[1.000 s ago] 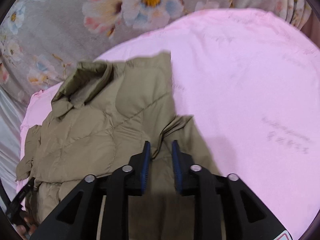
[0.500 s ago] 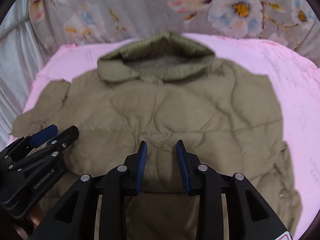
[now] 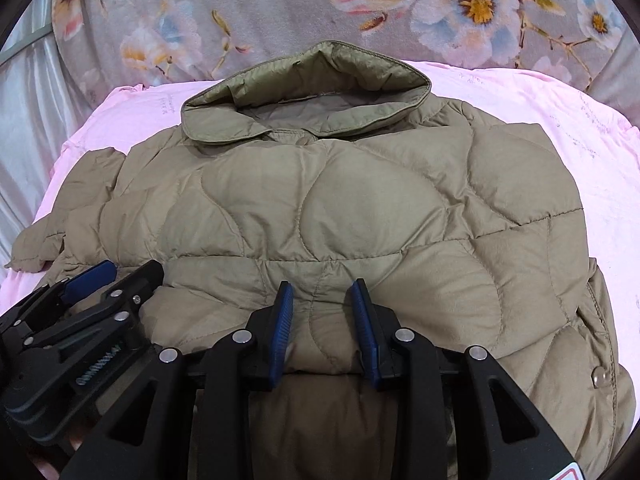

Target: Fold large clothes

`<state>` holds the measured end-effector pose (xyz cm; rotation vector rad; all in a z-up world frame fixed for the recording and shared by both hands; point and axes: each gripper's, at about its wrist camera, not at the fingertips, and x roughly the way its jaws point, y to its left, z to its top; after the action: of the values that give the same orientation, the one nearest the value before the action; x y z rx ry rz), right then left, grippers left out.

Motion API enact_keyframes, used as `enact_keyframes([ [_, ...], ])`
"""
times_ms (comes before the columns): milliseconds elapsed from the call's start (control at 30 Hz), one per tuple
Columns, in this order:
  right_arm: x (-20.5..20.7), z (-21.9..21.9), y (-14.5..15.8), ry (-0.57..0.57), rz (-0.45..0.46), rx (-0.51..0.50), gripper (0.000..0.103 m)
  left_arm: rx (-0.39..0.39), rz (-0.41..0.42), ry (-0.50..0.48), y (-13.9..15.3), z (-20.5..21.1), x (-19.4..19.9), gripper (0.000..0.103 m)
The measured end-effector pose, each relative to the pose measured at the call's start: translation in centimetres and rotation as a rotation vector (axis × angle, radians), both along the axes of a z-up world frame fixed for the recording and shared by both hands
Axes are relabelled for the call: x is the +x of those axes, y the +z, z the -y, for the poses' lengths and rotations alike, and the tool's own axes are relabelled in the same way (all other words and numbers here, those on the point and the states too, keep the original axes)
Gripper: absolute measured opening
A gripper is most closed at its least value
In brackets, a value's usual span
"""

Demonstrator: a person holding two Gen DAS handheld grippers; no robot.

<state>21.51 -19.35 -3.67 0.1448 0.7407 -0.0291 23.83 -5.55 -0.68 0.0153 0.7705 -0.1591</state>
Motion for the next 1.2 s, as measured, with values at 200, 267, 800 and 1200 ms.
enact_keyframes([
  [200,-0.1,0.1,0.1,-0.011,0.007,0.001,0.031,-0.24,0.031,0.142,3.1,-9.8,-1.8,0.078],
  [267,-0.2,0.1,0.1,-0.017,0.009,-0.006,0.032,-0.281,0.055,0.246,4.3,-15.2,-2.0,0.084],
  [800,-0.5,-0.3,0.3,-0.042,0.029,-0.045,0.043,-0.527,-0.072,0.849,0.2,-45.2,4.3,0.049],
  [1200,-0.4,-0.4,0.2,-0.047,0.034,-0.053,0.044,-0.242,0.221,0.545,13.6,-31.3,3.2,0.002],
])
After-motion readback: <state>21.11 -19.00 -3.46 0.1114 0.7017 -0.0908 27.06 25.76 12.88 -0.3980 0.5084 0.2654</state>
